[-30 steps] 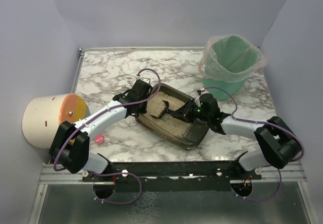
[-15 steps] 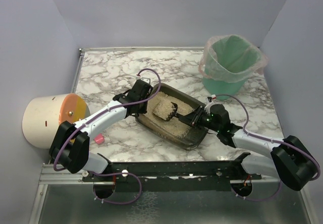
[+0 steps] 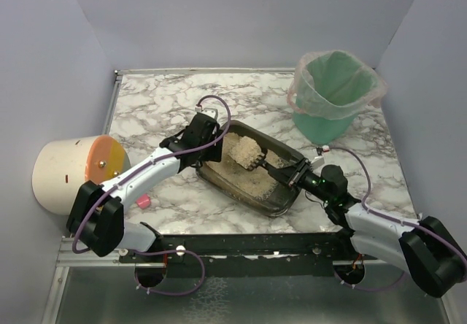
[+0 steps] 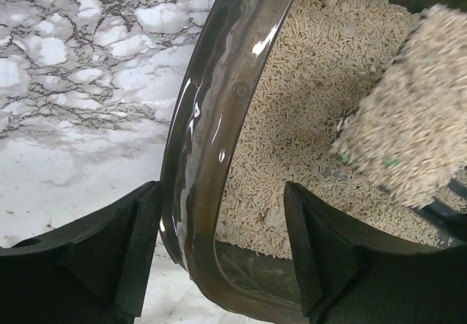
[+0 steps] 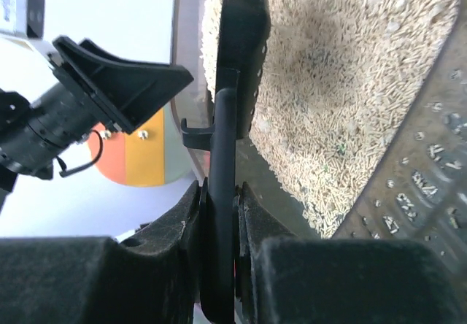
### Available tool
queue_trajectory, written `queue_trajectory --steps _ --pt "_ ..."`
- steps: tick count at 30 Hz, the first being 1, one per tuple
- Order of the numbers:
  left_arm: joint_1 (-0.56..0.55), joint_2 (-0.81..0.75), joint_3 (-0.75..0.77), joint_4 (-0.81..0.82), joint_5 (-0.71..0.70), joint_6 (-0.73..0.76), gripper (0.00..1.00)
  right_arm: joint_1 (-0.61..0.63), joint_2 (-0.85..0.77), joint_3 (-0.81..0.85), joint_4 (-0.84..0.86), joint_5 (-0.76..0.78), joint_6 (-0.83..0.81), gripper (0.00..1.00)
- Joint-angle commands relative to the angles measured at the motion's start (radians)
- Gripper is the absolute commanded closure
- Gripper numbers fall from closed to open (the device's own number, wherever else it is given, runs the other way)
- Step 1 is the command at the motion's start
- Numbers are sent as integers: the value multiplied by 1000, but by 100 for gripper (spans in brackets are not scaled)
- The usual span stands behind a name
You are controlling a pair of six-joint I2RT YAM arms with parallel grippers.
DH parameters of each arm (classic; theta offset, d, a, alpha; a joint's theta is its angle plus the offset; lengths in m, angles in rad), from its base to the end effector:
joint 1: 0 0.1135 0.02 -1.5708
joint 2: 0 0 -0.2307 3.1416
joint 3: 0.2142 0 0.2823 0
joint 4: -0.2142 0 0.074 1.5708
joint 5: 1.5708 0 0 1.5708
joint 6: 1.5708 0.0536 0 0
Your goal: Clean the litter box
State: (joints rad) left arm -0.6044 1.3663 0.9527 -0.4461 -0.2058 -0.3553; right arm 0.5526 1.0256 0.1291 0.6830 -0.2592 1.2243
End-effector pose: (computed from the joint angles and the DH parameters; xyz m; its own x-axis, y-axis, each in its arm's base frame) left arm 0.2797 -0.1799 0.1877 -0.7398 0.0971 -0.6658 0.2018 0.9760 -0.0819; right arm 0.1991 0.1389 0.1061 -0.7390 0.6124 -0.2808 -0.0751 0.3394 0.9377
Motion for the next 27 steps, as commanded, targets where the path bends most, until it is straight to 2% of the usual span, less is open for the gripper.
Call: queue_trajectory --steps 1,3,5,6,9,11,12,15,18,21,24,27 --pt "-8 -46 -14 35 9 -10 25 -39 -65 -51 184 -27 95 99" --pt "-8 -58 -19 41 0 -10 23 -52 -54 -31 202 -104 92 99" --pt "-8 -74 -25 47 -6 -11 21 -96 -112 -43 112 -66 114 99" --pt "-7 -82 -28 52 -9 -11 20 -100 -136 -58 131 -48 132 99" --pt "-8 -105 -36 62 -27 -11 17 -106 -118 -20 174 -160 126 99" --pt "-8 -123 -40 65 -37 -11 16 -157 -177 -35 102 -136 142 99" --pt "-8 -129 -41 66 -41 -12 16 -161 -211 -49 86 -107 155 99" --pt "-8 -153 -51 77 -62 -13 13 -162 -186 -18 111 -212 138 99" --pt "-8 -169 -55 85 -73 -14 12 -176 -250 -45 62 -148 170 99" --pt "-8 -175 -58 90 -80 -14 11 -169 -196 -3 133 -256 155 99" --pt "-7 -169 -55 90 -78 -13 11 -168 -255 10 27 -198 166 99" --pt "-8 -170 -55 90 -82 -13 11 -136 -230 49 46 -273 146 99"
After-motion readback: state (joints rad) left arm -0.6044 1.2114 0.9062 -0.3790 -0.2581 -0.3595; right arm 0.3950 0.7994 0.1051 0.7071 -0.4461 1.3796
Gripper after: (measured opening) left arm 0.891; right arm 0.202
